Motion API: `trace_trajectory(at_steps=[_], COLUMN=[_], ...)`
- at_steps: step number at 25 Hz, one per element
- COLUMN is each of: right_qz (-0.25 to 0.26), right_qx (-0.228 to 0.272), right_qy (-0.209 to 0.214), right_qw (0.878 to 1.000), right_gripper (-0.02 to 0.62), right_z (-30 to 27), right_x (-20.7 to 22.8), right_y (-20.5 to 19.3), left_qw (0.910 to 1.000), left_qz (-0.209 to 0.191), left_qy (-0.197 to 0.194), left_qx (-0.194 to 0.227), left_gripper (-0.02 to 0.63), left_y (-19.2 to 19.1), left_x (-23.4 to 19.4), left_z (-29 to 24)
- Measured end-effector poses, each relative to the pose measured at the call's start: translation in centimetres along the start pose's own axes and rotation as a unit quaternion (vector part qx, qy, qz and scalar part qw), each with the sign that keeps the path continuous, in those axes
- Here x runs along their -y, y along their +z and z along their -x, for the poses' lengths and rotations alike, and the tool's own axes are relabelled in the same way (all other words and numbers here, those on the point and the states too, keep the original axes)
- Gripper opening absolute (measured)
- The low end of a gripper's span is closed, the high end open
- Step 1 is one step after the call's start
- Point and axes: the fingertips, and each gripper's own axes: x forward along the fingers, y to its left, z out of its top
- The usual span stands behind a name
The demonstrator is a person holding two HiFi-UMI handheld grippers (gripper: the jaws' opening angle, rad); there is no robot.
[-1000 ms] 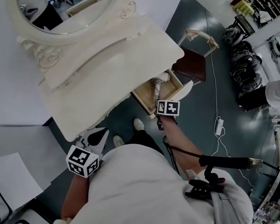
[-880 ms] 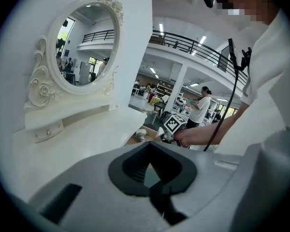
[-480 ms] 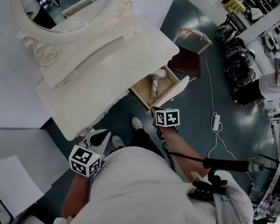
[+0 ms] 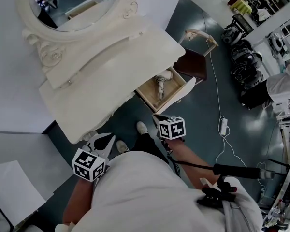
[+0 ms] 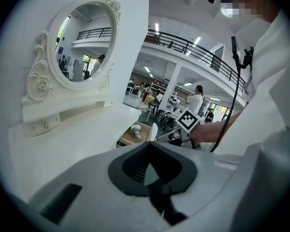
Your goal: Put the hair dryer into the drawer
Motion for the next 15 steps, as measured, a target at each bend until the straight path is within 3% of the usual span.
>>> trace_trajectory(at_steps=[15], right_qz=[0.040], right_qx=[0.006], right_qy=[0.020], right_qw=[0.999], right_gripper=[0.002], right_z=[1.1], right_x=[-3.8], right_y=[0.2], left_qw=[0.9999], left_qz=[0.004], left_qy=[0.010], left_qx=[0.005], left_gripper=[0.002], left_y=[-0.7], left_x=[-0.3], left_z=[2.0])
